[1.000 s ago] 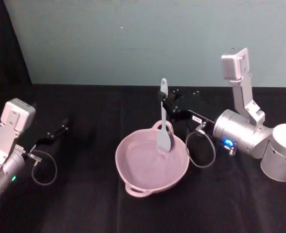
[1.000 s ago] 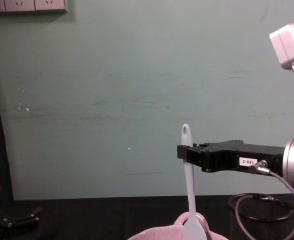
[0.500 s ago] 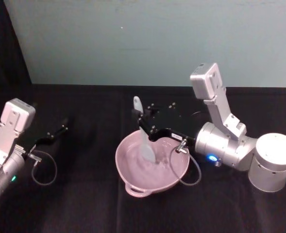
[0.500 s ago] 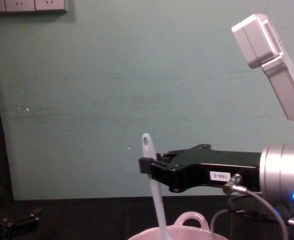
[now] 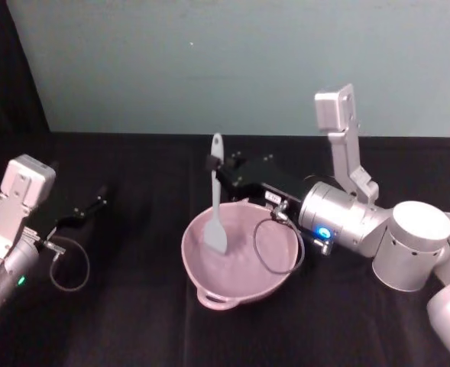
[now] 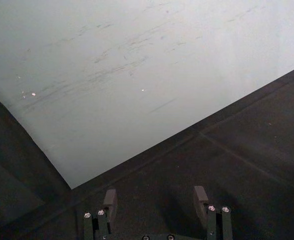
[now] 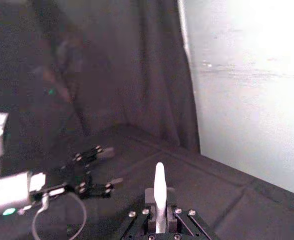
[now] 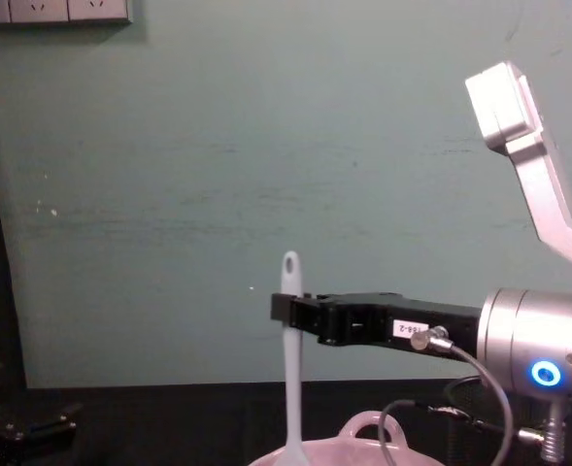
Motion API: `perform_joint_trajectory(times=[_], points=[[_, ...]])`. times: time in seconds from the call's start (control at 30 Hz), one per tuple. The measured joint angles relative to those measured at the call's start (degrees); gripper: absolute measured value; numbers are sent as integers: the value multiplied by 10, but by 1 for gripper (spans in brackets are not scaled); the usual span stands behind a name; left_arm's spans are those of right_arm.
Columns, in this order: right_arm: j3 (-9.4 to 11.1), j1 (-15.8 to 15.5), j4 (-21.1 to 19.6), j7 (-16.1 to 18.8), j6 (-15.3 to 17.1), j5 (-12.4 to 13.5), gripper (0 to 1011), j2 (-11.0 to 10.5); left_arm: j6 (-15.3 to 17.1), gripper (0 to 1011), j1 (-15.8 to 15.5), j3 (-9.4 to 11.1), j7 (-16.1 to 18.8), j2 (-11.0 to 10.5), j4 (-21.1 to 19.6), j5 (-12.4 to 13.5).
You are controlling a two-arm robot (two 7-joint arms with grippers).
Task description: Use the one hand to pick up the spoon and stir the clear water in the bowl.
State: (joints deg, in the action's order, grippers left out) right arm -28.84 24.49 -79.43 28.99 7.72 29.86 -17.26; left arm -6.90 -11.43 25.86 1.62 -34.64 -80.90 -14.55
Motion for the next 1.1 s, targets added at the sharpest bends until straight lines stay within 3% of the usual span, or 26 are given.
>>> perform_joint_trajectory(times=[0.23, 0.5, 0.9, 1.1], points=[[19, 14, 43, -5, -10, 31, 120, 7, 0, 1005, 0, 0, 0, 0, 0, 0], [27, 13, 33, -22, -17, 29, 120, -13, 0, 1005, 0, 0, 0, 0, 0, 0], [14, -11, -38, -35, -2, -15, 120, -59, 0, 1005, 0, 0, 0, 0, 0, 0], [-14, -25, -90, -29, 12, -47, 120, -72, 0, 1005, 0, 0, 0, 0, 0, 0]])
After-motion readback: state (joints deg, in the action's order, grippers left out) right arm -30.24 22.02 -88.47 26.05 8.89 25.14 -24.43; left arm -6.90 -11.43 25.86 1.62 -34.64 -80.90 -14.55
